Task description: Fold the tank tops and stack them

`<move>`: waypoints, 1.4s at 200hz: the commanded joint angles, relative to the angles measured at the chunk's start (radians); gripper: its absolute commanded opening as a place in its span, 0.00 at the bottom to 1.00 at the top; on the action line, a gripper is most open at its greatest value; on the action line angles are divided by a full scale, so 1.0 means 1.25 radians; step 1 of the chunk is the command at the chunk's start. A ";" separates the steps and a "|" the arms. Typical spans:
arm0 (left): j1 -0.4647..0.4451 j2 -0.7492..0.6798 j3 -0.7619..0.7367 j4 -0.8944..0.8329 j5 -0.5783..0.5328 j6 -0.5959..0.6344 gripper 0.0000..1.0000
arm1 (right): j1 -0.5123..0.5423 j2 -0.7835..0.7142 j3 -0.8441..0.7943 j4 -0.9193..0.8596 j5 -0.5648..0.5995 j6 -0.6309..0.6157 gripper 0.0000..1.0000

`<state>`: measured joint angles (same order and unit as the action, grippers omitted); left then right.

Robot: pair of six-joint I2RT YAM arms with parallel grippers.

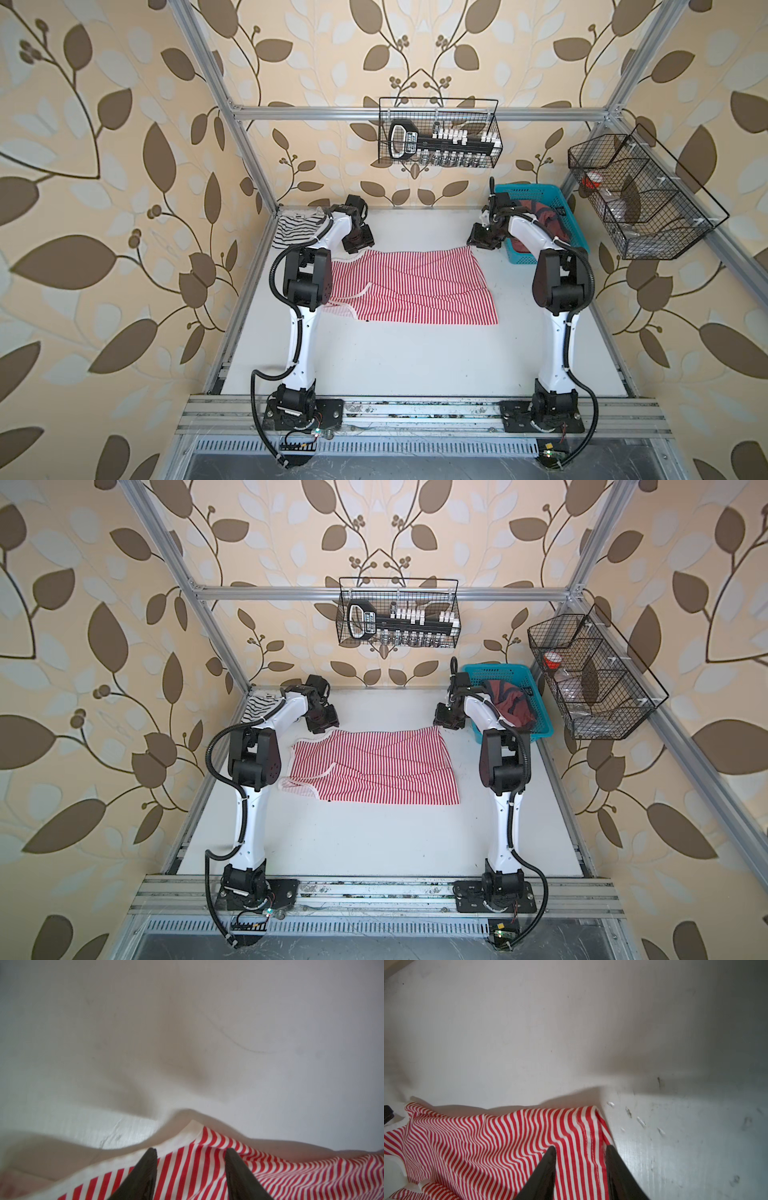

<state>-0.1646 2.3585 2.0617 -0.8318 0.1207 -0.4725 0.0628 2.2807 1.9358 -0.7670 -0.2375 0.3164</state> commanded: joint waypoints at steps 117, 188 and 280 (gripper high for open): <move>-0.002 0.063 0.076 -0.013 0.022 0.022 0.41 | -0.017 0.123 0.120 -0.036 -0.041 0.001 0.41; -0.002 0.076 0.080 -0.014 0.036 0.024 0.22 | -0.018 0.158 0.143 -0.021 -0.063 0.015 0.35; -0.003 0.061 0.099 -0.035 0.028 0.049 0.03 | -0.021 0.139 0.147 -0.023 -0.053 0.014 0.03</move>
<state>-0.1642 2.4493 2.1464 -0.8459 0.1539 -0.4389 0.0429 2.4512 2.0903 -0.7822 -0.3035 0.3412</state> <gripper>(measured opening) 0.062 0.081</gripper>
